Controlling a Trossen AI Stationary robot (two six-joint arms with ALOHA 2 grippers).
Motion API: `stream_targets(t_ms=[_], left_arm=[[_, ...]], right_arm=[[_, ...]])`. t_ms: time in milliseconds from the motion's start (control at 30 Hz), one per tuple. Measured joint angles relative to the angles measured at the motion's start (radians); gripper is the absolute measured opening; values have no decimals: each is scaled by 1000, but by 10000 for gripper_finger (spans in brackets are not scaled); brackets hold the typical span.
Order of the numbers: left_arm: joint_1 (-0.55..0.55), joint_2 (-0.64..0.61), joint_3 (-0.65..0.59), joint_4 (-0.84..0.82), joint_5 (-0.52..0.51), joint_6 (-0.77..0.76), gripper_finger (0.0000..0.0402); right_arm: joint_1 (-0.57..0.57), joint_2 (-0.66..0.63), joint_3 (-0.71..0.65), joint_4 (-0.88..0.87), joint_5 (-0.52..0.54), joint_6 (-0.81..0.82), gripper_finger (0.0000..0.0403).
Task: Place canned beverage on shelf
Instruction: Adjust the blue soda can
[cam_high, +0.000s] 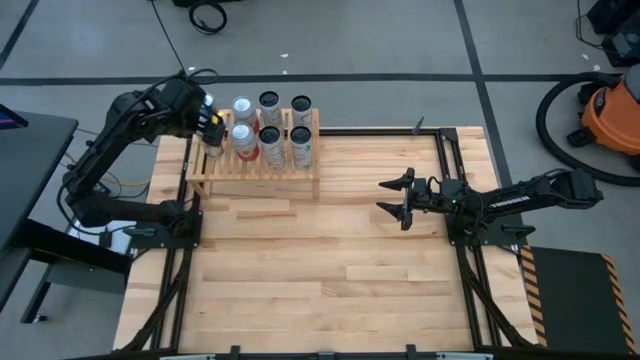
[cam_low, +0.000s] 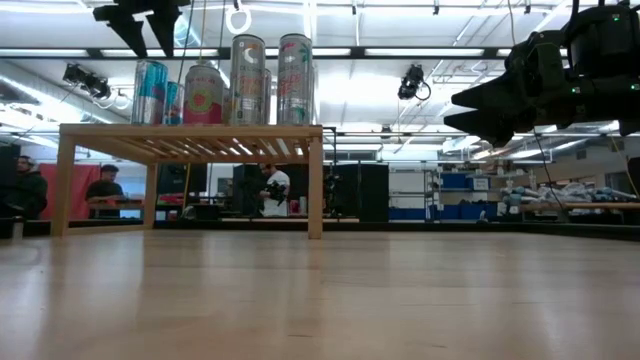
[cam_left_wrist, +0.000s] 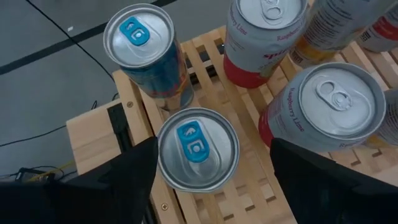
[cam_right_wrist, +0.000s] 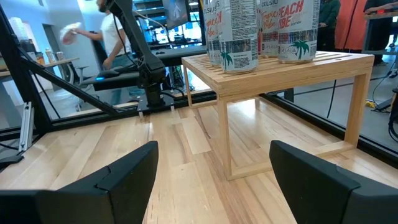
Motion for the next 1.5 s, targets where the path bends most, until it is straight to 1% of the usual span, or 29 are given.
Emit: stream_targets(t_ms=[367, 467, 633, 933, 1333, 1500], left_arm=[[3, -1, 0, -12, 24, 71, 314], [26, -1, 1, -16, -16, 39, 314], [58, 3, 1, -19, -16, -24, 314], [61, 60, 1, -16, -11, -5, 314], [61, 65, 1, -58, -7, -25, 314], [61, 64, 1, -43, 26, -10, 314]], right_arm=[[0, 0, 0, 0, 0, 0, 317], [0, 0, 0, 0, 0, 0, 317], [0, 0, 0, 0, 0, 0, 317], [0, 0, 0, 0, 0, 0, 317], [0, 0, 0, 0, 0, 0, 317], [0, 0, 0, 0, 0, 0, 317]])
